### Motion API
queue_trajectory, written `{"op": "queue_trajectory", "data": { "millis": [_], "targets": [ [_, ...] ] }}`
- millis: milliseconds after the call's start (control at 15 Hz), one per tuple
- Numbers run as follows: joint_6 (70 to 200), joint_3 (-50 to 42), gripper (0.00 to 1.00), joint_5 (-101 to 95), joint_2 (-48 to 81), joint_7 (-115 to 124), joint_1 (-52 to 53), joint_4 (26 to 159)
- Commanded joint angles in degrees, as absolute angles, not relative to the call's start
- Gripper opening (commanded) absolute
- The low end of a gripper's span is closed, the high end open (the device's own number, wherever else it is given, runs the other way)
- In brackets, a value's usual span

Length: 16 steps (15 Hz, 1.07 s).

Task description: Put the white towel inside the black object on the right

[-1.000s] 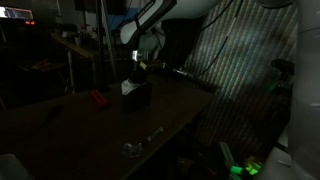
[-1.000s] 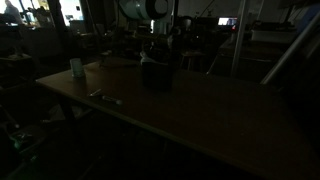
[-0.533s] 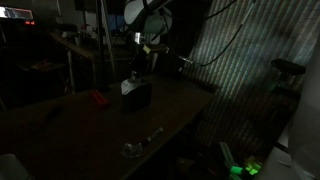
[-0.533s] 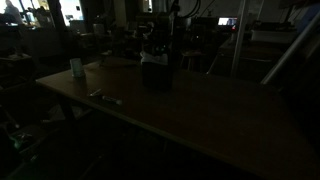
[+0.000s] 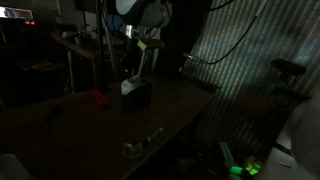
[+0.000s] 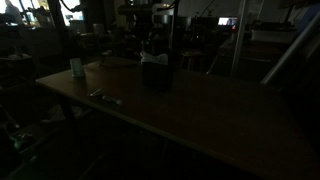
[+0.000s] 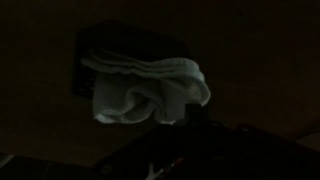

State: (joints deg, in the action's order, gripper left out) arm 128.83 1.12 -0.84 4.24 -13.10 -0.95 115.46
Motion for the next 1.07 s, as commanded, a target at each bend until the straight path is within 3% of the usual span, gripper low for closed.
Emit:
{"op": "queue_trajectory", "data": {
  "millis": [0,67,133,267,667,933,1000],
  "targets": [
    [132.4,2.7,0.03,-2.9,0.4,-12.6,1.4,120.5],
    [132.9,3.0,0.12,-3.4,0.1,-12.6,2.0,121.3],
    [133.3,3.3,0.29,-4.6,-0.1,-12.4,2.5,122.0],
    [134.1,3.8,0.36,-6.5,-0.5,-12.4,3.2,123.1],
    [135.8,4.0,0.81,-11.3,-0.9,-12.2,3.9,124.4],
    [136.0,4.0,0.89,-13.6,-0.5,-12.3,3.9,123.9],
    [136.2,4.0,0.85,-14.3,-0.3,-12.8,4.0,123.8]
  ]
}}
